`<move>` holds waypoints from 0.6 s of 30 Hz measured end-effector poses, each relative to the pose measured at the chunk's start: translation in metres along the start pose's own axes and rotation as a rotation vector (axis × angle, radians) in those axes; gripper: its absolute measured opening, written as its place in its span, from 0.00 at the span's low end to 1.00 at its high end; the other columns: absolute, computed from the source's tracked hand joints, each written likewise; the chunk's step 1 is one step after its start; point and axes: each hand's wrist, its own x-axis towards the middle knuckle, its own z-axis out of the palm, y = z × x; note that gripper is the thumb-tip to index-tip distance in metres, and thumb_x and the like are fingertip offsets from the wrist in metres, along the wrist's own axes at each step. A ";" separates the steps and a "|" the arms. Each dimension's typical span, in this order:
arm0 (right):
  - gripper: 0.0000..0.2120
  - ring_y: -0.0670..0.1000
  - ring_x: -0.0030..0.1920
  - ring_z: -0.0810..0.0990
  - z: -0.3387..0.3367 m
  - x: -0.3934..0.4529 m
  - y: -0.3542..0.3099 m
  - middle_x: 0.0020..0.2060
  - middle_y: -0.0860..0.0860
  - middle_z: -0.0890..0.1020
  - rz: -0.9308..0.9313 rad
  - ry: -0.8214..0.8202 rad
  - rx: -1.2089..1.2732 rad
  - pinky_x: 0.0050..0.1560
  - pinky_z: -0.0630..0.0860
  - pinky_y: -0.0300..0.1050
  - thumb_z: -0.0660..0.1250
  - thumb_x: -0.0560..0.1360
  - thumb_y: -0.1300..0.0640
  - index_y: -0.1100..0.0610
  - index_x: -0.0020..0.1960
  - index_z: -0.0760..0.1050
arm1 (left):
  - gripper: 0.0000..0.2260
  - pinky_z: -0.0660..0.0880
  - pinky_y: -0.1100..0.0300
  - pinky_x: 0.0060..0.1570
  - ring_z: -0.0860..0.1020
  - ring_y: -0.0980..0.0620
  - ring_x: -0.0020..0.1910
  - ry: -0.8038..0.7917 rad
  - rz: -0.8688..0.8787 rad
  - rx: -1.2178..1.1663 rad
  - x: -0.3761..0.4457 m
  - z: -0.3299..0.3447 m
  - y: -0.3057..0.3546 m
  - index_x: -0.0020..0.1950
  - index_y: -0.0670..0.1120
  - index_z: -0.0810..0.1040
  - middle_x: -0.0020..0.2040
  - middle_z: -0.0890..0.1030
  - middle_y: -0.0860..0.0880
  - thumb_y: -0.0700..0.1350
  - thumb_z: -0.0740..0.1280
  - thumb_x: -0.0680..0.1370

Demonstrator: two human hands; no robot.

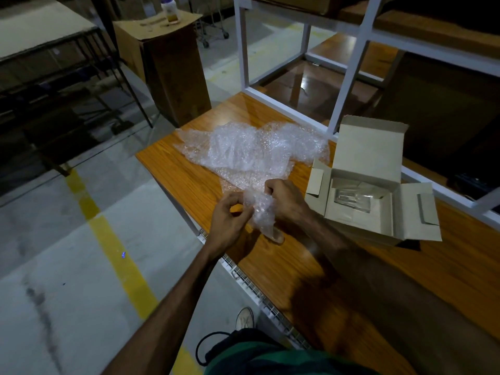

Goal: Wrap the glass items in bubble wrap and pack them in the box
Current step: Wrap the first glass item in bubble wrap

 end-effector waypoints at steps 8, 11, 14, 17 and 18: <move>0.05 0.53 0.41 0.83 0.005 -0.008 0.001 0.39 0.50 0.84 0.020 0.050 0.231 0.37 0.78 0.51 0.72 0.75 0.65 0.57 0.44 0.82 | 0.10 0.82 0.42 0.45 0.82 0.41 0.43 0.065 -0.246 -0.168 0.010 0.003 -0.002 0.45 0.41 0.78 0.46 0.81 0.36 0.40 0.79 0.75; 0.10 0.54 0.48 0.85 0.011 -0.019 0.011 0.49 0.52 0.87 0.118 0.006 0.424 0.49 0.84 0.58 0.66 0.80 0.63 0.57 0.55 0.84 | 0.13 0.80 0.45 0.43 0.80 0.42 0.43 0.071 -0.268 -0.173 0.013 0.005 -0.003 0.45 0.44 0.76 0.44 0.80 0.43 0.39 0.80 0.73; 0.15 0.53 0.57 0.84 0.022 -0.034 0.014 0.61 0.49 0.84 0.239 0.119 0.602 0.57 0.83 0.61 0.61 0.84 0.55 0.49 0.68 0.80 | 0.14 0.79 0.47 0.42 0.79 0.48 0.44 0.090 -0.294 -0.186 0.015 0.006 -0.003 0.45 0.43 0.74 0.45 0.78 0.45 0.35 0.79 0.72; 0.17 0.46 0.61 0.78 0.018 -0.062 0.006 0.65 0.44 0.76 0.093 0.345 0.393 0.60 0.79 0.48 0.62 0.84 0.50 0.46 0.72 0.75 | 0.15 0.77 0.56 0.40 0.77 0.52 0.42 0.097 -0.311 -0.190 0.016 0.007 -0.001 0.45 0.43 0.73 0.44 0.77 0.48 0.33 0.78 0.72; 0.18 0.46 0.62 0.76 0.015 -0.072 0.004 0.65 0.46 0.76 -0.062 0.391 0.219 0.61 0.77 0.46 0.64 0.84 0.50 0.49 0.72 0.75 | 0.15 0.77 0.56 0.40 0.76 0.52 0.42 0.090 -0.314 -0.189 0.016 0.008 -0.001 0.46 0.44 0.73 0.43 0.76 0.48 0.33 0.78 0.72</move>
